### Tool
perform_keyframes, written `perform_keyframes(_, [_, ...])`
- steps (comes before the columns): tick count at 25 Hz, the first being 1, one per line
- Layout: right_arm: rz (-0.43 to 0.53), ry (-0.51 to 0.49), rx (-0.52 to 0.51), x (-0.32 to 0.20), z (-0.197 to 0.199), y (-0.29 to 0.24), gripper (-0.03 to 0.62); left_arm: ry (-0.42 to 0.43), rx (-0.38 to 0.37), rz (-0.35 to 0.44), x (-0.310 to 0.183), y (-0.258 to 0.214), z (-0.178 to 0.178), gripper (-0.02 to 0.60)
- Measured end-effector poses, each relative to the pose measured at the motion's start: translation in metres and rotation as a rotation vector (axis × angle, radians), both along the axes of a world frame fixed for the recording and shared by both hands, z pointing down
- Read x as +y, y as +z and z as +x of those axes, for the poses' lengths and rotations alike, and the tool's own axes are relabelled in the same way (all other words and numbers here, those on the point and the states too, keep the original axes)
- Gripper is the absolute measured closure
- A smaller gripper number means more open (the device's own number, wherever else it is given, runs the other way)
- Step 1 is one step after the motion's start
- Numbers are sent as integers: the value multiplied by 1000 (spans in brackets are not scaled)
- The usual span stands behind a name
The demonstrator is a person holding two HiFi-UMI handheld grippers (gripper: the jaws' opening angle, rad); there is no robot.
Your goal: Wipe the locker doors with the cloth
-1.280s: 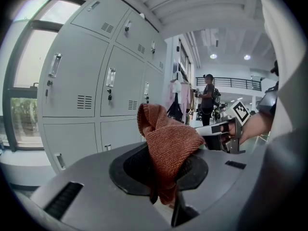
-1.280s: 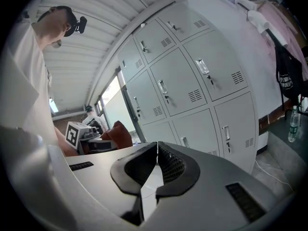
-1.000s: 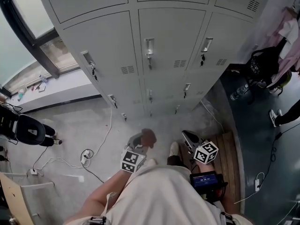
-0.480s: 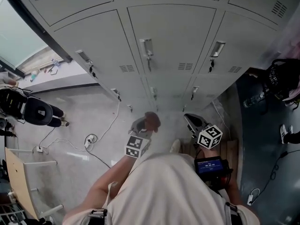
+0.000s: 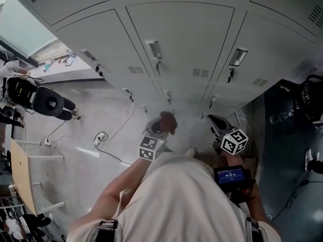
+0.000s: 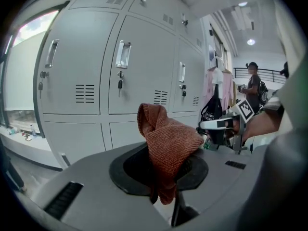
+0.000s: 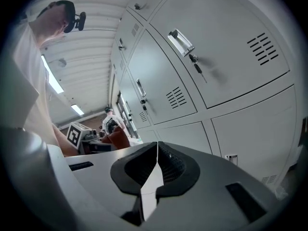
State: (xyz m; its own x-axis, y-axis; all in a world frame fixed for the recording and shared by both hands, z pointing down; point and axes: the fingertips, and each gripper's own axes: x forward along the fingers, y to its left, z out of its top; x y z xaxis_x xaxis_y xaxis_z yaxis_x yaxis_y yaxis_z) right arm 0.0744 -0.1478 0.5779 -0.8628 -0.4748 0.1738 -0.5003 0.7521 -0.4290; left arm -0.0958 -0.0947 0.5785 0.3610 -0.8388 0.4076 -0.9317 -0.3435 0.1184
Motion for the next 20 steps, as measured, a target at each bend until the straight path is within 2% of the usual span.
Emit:
perform_keyframes(3, [-8, 10, -1, -10, 8, 2, 576, -53, -17, -17, -19, 6, -17, 507])
perform_keyframes(7, [-12, 30, 7, -22, 11, 3, 576, -131, -103, -15, -61, 9, -54, 507])
perform_keyframes(12, [21, 85, 14, -42, 18, -12, 576, -290, -108, -4, -120, 5, -116, 508])
perform_keyframes(17, [44, 165, 30, -57, 36, -24, 576, -336, -184, 35, -160, -7, -130, 508])
perform_keyframes(20, [40, 204, 25, -56, 43, -24, 576, -390, -195, 41, -163, -2, -133, 508])
